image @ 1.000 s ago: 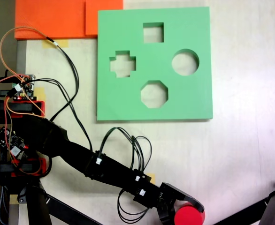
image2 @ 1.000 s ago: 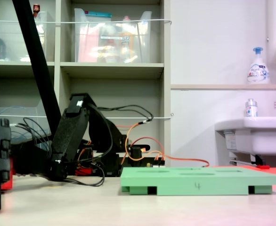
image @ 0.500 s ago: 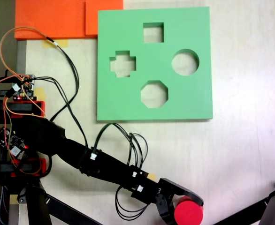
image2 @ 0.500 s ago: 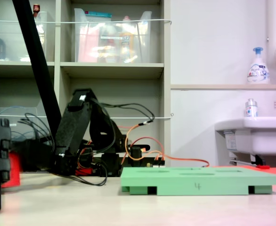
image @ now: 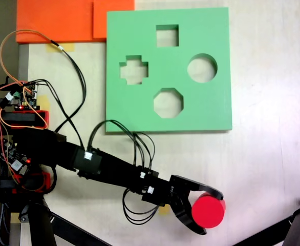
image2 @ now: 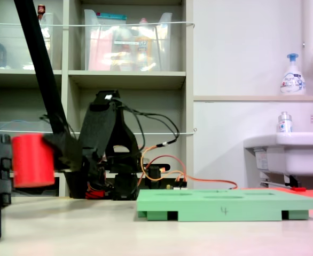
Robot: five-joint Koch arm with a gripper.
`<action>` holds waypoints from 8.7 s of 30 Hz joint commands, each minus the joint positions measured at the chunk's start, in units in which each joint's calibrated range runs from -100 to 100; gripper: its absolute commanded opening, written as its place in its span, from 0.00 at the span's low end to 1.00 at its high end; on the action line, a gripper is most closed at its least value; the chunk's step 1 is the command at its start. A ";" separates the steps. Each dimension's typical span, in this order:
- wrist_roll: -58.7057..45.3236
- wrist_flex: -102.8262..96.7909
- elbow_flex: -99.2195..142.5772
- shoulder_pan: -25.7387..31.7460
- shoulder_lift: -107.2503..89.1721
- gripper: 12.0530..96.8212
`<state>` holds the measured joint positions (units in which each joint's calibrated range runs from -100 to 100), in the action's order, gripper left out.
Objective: Put the cylinder block into the corresponding hole
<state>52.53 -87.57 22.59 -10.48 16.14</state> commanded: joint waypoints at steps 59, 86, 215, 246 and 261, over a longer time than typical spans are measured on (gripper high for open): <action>-6.74 19.06 -13.71 27.16 -15.58 0.31; -5.32 17.23 -5.74 26.28 -12.09 0.32; -3.52 2.69 9.42 26.76 -4.83 0.88; -41.03 2.78 77.41 12.84 -86.11 0.41; -51.82 70.38 77.41 13.04 -116.14 0.39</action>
<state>1.20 -23.05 98.92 2.27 -95.76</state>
